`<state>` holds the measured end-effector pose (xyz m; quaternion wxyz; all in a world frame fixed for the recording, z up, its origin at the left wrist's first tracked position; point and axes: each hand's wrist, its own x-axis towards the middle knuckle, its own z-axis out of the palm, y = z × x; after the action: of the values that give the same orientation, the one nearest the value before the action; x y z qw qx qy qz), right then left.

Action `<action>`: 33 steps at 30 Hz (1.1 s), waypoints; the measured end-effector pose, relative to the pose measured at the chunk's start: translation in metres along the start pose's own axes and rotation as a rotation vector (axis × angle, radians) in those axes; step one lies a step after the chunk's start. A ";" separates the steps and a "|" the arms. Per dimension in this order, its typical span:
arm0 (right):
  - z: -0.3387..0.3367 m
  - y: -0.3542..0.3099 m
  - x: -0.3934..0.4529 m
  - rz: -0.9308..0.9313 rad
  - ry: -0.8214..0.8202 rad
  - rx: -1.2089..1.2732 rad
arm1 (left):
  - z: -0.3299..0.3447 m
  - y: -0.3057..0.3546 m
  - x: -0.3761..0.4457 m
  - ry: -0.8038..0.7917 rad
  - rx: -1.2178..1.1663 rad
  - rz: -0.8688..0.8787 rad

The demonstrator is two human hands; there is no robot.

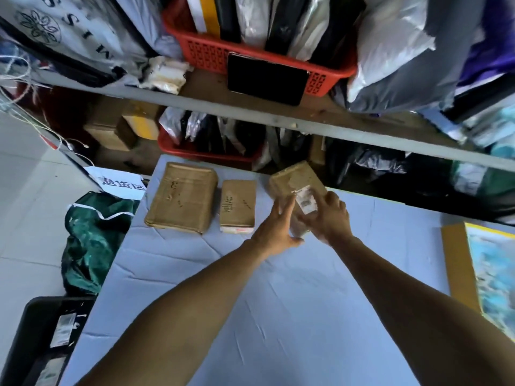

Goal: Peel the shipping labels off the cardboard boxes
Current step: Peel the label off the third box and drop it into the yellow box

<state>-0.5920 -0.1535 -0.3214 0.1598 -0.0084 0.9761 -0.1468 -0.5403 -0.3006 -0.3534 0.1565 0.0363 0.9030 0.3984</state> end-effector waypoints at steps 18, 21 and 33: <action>0.008 0.033 -0.106 -0.104 -0.136 0.270 | 0.017 -0.004 -0.070 0.049 0.037 0.131; 0.006 0.051 -0.144 -0.112 -0.139 0.269 | 0.041 0.011 -0.102 0.058 0.018 0.098; 0.034 0.153 -0.304 -0.189 -0.214 0.283 | 0.160 0.078 -0.258 0.042 -0.069 -0.084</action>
<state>-0.2877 0.0028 -0.3024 0.2479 -0.0931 0.9180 -0.2951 -0.2501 -0.1834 -0.3326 0.1553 -0.0157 0.8925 0.4232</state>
